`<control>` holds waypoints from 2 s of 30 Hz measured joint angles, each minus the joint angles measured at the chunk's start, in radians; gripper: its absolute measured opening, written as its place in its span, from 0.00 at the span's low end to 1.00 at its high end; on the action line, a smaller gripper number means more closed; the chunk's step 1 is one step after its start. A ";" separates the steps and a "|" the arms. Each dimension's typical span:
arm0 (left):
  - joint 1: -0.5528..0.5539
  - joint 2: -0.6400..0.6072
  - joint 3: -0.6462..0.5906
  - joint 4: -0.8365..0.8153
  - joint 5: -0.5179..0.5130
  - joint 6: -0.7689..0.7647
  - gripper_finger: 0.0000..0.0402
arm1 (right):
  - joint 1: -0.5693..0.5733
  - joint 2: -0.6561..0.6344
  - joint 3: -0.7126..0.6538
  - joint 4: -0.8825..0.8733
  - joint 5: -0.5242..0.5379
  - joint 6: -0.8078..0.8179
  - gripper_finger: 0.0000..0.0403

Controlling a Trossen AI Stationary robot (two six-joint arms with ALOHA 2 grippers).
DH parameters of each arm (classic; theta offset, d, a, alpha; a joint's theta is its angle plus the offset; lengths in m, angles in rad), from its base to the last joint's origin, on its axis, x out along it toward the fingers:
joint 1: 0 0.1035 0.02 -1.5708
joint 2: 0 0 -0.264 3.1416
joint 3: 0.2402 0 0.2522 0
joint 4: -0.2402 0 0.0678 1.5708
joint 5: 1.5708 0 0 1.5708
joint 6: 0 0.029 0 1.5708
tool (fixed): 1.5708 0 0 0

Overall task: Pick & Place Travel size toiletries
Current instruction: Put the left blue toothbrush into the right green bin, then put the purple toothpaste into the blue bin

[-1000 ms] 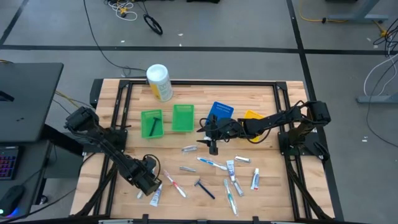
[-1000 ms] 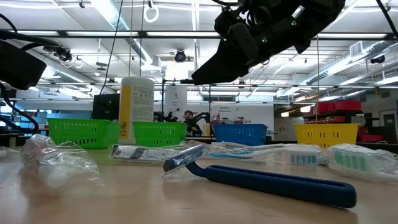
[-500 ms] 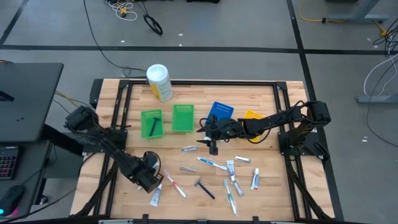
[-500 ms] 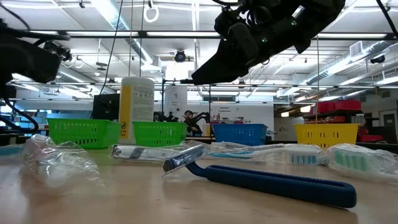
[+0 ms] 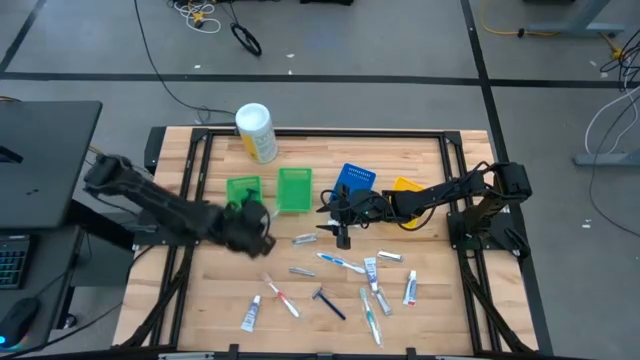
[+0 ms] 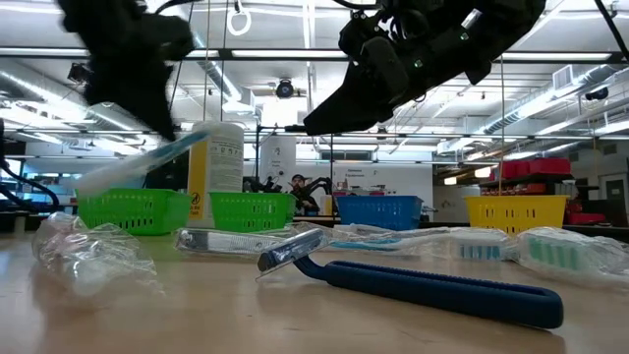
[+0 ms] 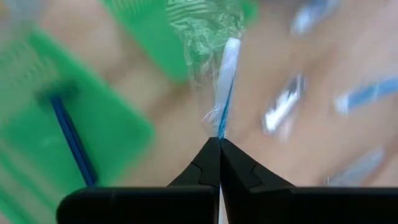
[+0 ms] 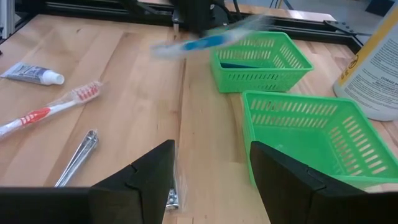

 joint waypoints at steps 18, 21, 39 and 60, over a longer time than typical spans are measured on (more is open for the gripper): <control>0.558 0.083 0.001 0.557 0.275 0.734 0.00 | 0.003 0.000 0.000 -0.020 0.000 0.019 0.55; 0.568 0.137 0.001 0.542 0.284 0.735 0.00 | 0.003 0.000 0.000 -0.028 0.000 0.019 0.55; 0.575 0.330 0.001 0.551 0.300 0.672 0.09 | 0.003 0.000 0.000 -0.027 0.000 0.019 0.55; 0.461 0.031 0.056 0.269 0.291 0.781 0.32 | 0.003 0.000 0.000 -0.023 0.000 0.019 0.55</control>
